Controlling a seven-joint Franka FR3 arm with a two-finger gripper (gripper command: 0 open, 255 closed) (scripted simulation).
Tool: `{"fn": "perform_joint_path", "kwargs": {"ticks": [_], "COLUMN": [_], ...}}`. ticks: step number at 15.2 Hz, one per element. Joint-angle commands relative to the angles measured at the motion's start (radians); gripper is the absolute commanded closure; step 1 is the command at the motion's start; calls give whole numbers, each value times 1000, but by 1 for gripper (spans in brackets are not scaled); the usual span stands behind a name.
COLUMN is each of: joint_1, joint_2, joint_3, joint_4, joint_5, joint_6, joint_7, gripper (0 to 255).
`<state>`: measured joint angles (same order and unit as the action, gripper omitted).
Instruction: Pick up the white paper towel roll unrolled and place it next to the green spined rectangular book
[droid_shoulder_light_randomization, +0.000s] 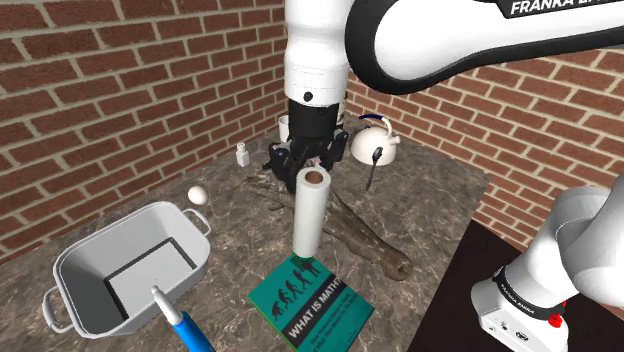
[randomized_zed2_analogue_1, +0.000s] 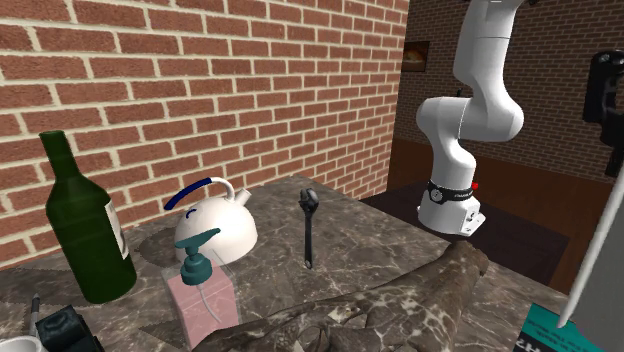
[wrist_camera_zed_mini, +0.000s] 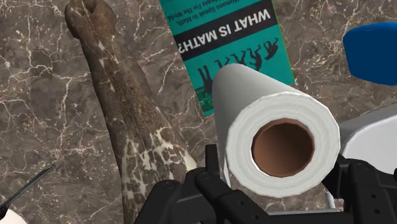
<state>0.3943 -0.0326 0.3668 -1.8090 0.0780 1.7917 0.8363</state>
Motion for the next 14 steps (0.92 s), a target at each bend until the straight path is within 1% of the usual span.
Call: {"fn": "perform_joint_path", "kwargs": {"ticks": [1, 8, 14], "joint_1": [24, 115, 213], "joint_2": [28, 129, 257], "joint_3": [27, 106, 155], "joint_4": [12, 62, 156], "joint_5": [-10, -61, -136], "joint_6": [18, 69, 92], "joint_7": [54, 233, 390], "gripper": [255, 255, 255]}}
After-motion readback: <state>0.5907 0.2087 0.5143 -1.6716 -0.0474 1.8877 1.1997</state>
